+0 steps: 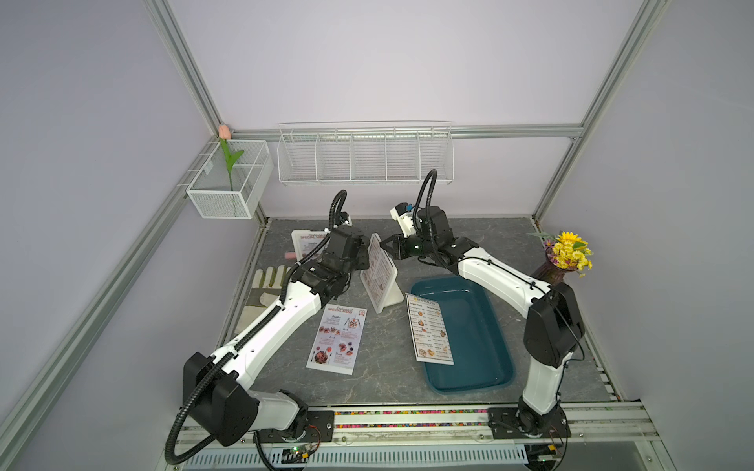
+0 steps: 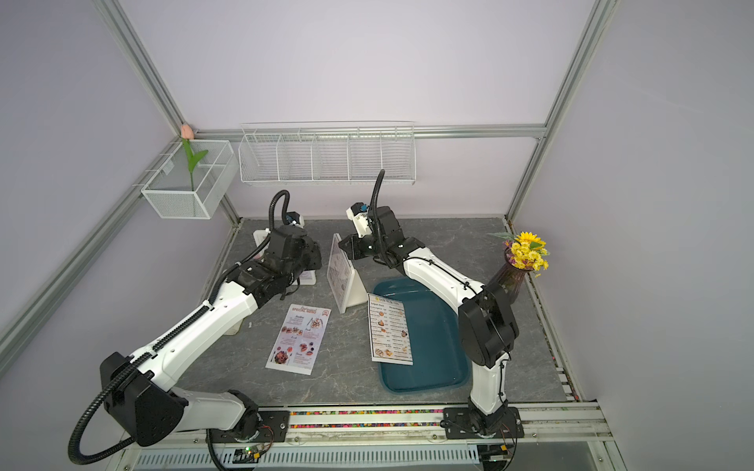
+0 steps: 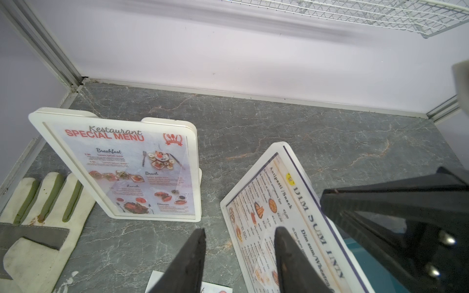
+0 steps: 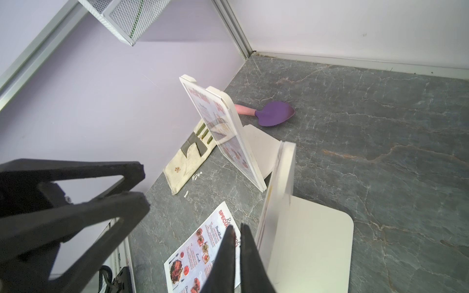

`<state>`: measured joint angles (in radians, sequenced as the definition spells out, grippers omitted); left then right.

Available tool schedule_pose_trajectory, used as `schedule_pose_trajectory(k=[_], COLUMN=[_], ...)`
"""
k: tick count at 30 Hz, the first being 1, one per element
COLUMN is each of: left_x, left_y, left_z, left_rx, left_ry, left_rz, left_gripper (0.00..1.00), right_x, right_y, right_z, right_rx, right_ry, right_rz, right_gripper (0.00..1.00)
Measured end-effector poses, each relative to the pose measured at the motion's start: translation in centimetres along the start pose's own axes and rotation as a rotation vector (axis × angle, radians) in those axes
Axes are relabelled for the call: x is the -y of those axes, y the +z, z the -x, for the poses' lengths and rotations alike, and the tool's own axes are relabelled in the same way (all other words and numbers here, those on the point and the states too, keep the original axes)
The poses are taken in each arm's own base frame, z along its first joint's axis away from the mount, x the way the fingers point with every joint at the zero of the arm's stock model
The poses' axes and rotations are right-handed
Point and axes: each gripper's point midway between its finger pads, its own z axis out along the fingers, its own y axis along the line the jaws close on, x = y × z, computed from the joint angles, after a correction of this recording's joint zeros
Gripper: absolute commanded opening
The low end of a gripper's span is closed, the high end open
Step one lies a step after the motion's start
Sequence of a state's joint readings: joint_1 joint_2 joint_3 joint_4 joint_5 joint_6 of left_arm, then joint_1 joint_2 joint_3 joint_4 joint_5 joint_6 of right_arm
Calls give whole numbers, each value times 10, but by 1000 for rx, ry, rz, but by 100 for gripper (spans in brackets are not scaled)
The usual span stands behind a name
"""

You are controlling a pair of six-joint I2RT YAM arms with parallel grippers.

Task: Replace the menus in the menu holders
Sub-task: Insert the menu into the menu holder.

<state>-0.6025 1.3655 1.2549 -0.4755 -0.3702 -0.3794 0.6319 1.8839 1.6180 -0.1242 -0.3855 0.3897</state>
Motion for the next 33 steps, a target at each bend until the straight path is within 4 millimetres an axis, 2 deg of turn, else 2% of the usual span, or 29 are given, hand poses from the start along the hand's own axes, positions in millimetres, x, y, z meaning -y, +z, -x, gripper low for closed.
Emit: schedule_pose_trajectory(k=[5,12,25,33], left_x=[0,0,-1,-1], left_y=[0,0,0,0], left_z=[0,0,1,1], left_rx=[0,0,3,3], left_ry=[0,7,8,7], left_rz=[0,1,8,8], left_gripper=[47,47,47,47], right_x=[-3,13,14,13], right_y=[-2,17,16,7], right_z=[12,-4,-2,-8], right_rx=[24,-12,-9,-12], right_ry=[-10,9,12,16], right_rz=[7,-4,-5,-10], right_gripper=[7,7,8,7])
